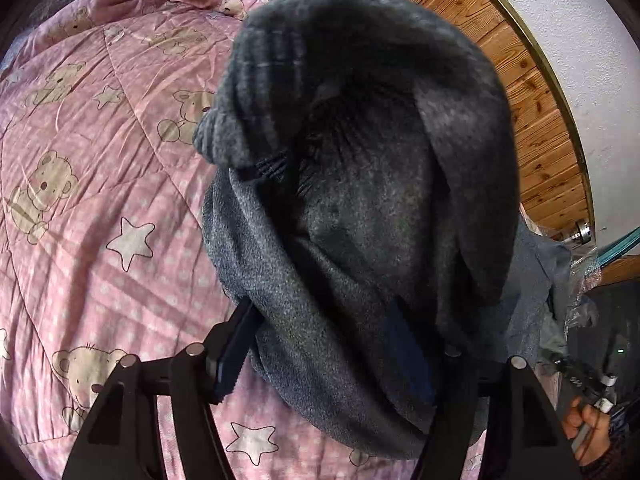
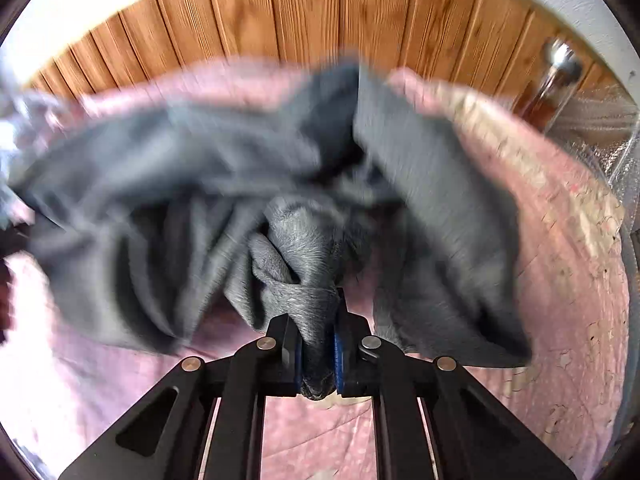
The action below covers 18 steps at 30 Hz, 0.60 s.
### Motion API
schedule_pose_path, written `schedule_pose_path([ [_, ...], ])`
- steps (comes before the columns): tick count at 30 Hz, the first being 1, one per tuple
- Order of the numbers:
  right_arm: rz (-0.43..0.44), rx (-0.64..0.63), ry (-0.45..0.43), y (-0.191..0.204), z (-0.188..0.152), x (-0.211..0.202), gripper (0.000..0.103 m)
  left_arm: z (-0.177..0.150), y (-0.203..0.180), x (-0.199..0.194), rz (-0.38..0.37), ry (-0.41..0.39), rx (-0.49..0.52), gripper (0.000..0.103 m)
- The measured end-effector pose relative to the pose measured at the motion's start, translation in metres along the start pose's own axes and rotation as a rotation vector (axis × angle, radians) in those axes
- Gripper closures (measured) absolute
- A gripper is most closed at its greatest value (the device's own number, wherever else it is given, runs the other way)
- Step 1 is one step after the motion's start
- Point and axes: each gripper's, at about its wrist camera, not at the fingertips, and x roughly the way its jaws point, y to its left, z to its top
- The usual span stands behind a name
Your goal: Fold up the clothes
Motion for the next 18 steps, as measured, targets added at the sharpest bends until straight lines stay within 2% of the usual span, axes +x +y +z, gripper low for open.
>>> schedule_pose_path([
  [1, 0.029, 0.021, -0.069, -0.006, 0.007, -0.039, 0.094, 0.003, -0.001, -0.006, 0.010, -0.010, 0.007, 0.092],
  [3, 0.073, 0.095, -0.192, -0.028, 0.015, -0.111, 0.094, 0.015, -0.004, -0.032, -0.047, -0.074, 0.004, 0.093],
  [5, 0.070, 0.206, -0.285, -0.067, 0.016, -0.167, 0.094, 0.029, -0.010, -0.066, -0.101, -0.152, 0.005, 0.093],
  [7, -0.035, 0.307, -0.291, -0.116, 0.010, -0.189, 0.094, 0.047, -0.017, -0.098, -0.155, -0.230, 0.001, 0.093],
  [8, -0.135, 0.333, -0.244, -0.139, 0.006, -0.183, 0.093, 0.056, -0.021, -0.105, -0.191, -0.243, -0.009, 0.093],
  [9, -0.240, 0.360, -0.153, -0.164, -0.003, -0.164, 0.093, 0.066, -0.026, -0.112, -0.229, -0.251, -0.020, 0.093],
  [11, -0.389, 0.453, 0.065, -0.208, -0.033, -0.110, 0.091, 0.081, -0.038, -0.099, -0.283, -0.194, -0.023, 0.093],
  [12, -0.474, 0.465, 0.196, -0.220, -0.052, -0.082, 0.085, 0.087, -0.049, -0.090, -0.267, -0.166, -0.004, 0.093],
  [14, -0.542, 0.387, 0.309, -0.206, -0.076, -0.051, 0.078, 0.083, -0.061, -0.072, -0.250, -0.094, 0.025, 0.093],
  [17, -0.461, 0.269, 0.220, -0.141, -0.073, -0.050, 0.060, 0.068, -0.066, -0.067, -0.227, -0.062, 0.034, 0.093],
  [18, -0.412, 0.206, 0.203, -0.112, -0.069, -0.048, 0.059, 0.065, -0.064, -0.068, -0.229, -0.064, 0.025, 0.093],
])
